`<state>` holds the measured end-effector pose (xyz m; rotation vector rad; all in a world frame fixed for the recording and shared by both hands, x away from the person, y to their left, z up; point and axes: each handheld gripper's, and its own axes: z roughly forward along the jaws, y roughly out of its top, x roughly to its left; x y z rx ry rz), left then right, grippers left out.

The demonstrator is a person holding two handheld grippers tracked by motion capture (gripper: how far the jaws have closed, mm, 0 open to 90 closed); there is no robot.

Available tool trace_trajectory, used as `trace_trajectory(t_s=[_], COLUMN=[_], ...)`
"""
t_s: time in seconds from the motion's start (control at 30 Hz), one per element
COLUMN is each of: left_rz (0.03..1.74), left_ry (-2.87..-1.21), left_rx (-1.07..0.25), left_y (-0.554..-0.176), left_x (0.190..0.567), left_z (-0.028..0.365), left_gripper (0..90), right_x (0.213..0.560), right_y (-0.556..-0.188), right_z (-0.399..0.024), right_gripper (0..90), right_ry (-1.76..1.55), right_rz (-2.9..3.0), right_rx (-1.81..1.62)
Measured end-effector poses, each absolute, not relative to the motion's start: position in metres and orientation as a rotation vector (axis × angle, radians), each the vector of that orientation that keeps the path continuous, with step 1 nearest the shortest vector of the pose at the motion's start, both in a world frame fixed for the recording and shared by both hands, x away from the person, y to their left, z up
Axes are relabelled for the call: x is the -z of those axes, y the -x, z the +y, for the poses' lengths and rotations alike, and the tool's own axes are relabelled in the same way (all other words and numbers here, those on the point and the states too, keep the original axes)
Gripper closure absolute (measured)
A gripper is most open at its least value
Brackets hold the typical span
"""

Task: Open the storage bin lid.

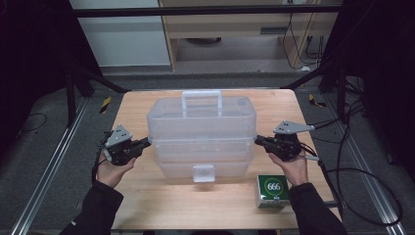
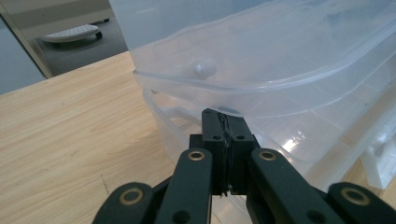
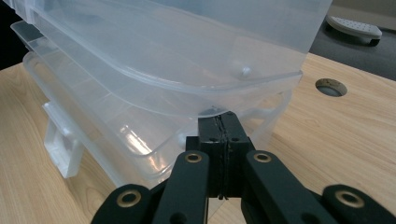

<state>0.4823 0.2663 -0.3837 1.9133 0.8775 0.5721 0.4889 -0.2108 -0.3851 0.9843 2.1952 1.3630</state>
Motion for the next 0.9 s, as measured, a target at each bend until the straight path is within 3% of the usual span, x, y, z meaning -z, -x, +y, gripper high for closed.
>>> trace_trajectory(t_s=[0.73, 0.9], left_rz=[0.875, 0.884], left_ry=[-1.894, -1.894], left_rx=[-0.609, -0.648], left_y=[-0.4913, -0.4915], left_x=[0.3767, 0.3806], left_z=[0.2658, 0.2670], left_gripper=[87.9, 79.2], right_x=[0.3755, 0.3757], right_y=[-0.4956, -0.4953], right_z=[-0.2076, -0.2079], right_gripper=[90.0, 90.0], right_ry=[-0.967, -0.967], right_rz=[2.175, 2.181], right_rx=[-1.383, -1.378])
